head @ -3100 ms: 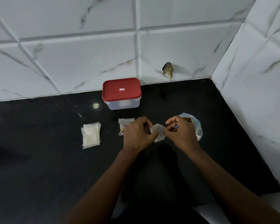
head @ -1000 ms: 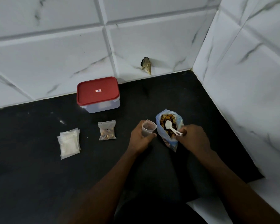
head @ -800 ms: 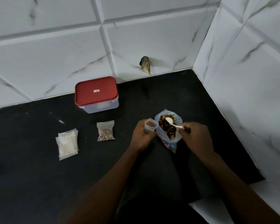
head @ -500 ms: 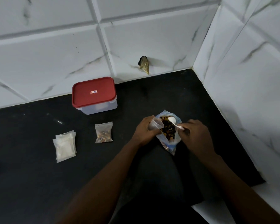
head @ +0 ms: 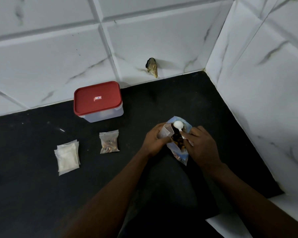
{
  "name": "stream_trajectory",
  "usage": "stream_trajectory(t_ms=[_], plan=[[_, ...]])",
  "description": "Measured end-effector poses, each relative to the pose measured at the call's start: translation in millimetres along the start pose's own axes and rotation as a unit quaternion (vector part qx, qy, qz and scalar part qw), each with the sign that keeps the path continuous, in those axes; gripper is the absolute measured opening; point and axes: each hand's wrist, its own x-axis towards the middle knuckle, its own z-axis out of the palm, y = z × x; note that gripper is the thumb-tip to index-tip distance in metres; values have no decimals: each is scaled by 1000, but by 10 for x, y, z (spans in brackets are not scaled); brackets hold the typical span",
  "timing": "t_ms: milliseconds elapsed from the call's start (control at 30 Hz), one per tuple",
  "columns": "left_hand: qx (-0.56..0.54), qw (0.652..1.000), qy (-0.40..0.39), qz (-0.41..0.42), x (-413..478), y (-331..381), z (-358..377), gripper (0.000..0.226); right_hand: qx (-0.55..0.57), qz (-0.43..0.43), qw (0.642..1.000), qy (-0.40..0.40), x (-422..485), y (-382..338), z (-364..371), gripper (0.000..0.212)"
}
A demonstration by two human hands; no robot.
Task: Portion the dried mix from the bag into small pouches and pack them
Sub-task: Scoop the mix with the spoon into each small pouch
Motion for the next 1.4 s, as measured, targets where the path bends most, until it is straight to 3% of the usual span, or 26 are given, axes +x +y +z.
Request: stream_trajectory(t_ms=[100,367,633,1000,1167,1400], plan=[[-24,1000,-5,-9,13,-9,3,50,-14,-24,999,-26,23,35,61,35],[-74,997,-8,-12,9,-63,-17,50,-11,12,999,-29,114,-14,30,30],[-91,996,-10,-11,38,-105,-66,52,-26,82,993,-86,247,-81,18,8],[-93,995,-20,-2,20,-222,-109,54,42,101,994,-28,156,64,-209,13],[-97,995,-25,0,18,-201,-85,56,52,87,992,-72,269,4,-70,23],[-102,994,-25,-6,-5,-229,-125,55,89,117,982,-120,146,57,-149,18]])
